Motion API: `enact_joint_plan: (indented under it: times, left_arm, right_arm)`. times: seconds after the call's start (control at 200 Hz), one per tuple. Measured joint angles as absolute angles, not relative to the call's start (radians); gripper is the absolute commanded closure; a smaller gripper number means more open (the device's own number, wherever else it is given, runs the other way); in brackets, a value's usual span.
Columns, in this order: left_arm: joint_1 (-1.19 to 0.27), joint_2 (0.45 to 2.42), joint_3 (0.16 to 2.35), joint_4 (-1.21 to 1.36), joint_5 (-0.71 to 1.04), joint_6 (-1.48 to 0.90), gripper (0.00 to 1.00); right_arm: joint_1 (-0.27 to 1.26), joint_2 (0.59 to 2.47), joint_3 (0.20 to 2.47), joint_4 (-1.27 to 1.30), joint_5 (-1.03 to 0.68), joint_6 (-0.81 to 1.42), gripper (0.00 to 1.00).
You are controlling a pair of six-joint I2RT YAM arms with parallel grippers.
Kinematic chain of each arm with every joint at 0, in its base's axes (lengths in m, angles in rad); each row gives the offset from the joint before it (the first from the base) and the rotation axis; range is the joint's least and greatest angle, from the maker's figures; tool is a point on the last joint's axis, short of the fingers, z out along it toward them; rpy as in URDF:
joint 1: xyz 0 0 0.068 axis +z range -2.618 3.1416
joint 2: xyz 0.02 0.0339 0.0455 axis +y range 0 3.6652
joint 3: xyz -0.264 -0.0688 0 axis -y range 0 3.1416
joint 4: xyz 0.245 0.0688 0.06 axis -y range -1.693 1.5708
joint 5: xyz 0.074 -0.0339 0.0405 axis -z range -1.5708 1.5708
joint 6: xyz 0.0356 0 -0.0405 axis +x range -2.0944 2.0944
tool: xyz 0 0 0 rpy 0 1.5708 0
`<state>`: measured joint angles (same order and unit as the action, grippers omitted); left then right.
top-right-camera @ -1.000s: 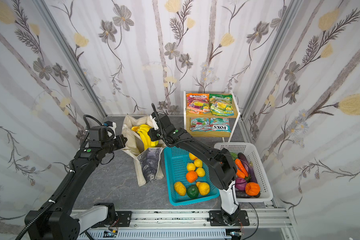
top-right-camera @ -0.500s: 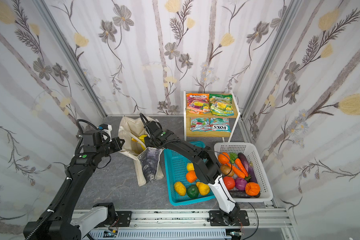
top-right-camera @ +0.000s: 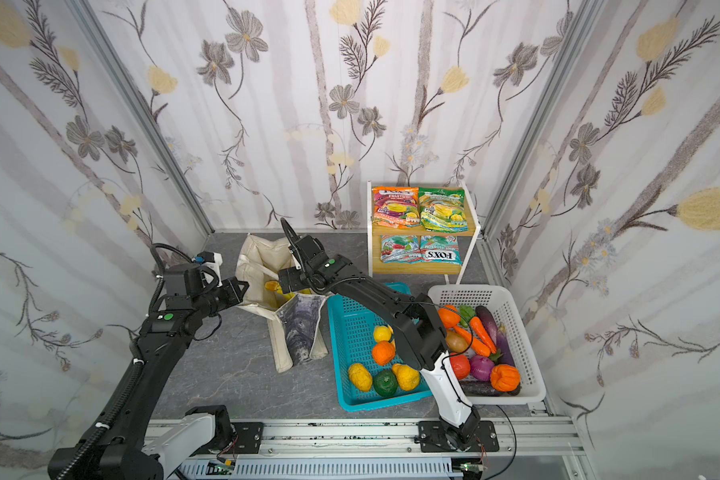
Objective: Place the food into the grocery bag and tie it
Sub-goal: 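Lower the bananas into the bag and open the right gripper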
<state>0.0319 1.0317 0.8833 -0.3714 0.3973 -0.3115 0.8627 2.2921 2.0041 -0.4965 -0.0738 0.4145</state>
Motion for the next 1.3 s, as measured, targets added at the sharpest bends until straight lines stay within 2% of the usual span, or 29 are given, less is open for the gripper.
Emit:
enact_joint_plan:
  times: [0.225,0.495,0.565,0.645,0.749,0.859,0.894,1.144,1.304]
  left_arm:
    - [0.036,1.032,0.883,-0.371,0.401,-0.313,1.00]
    - [0.043,1.027,0.879,-0.371,0.414,-0.313,1.00]
    - [0.044,1.027,0.879,-0.371,0.416,-0.313,1.00]
    - [0.045,1.027,0.878,-0.371,0.418,-0.313,1.00]
    - [0.048,1.027,0.872,-0.370,0.419,-0.313,1.00]
    - [0.054,1.019,0.869,-0.371,0.419,-0.313,1.00]
    - [0.055,1.016,0.869,-0.371,0.418,-0.313,1.00]
    - [0.067,1.071,0.987,-0.432,0.346,-0.320,1.00]
    - [0.068,1.145,1.139,-0.539,0.205,-0.313,1.00]
  right_arm:
    - [0.837,2.149,1.985,-0.493,-0.094,0.414,0.02]
    - [0.757,2.061,1.818,-0.510,0.041,0.398,0.02]
    - [0.753,2.055,1.781,-0.515,0.059,0.384,0.06]
    - [0.745,2.057,1.755,-0.520,0.059,0.375,0.20]
    - [0.738,2.057,1.721,-0.501,0.059,0.365,0.57]
    - [0.743,2.058,1.697,-0.478,0.052,0.357,0.82]
    - [0.746,2.053,1.693,-0.473,0.052,0.356,1.00]
    - [0.762,1.980,1.707,-0.474,0.061,0.346,1.00]
    - [0.762,1.926,1.714,-0.535,0.116,0.352,1.00]
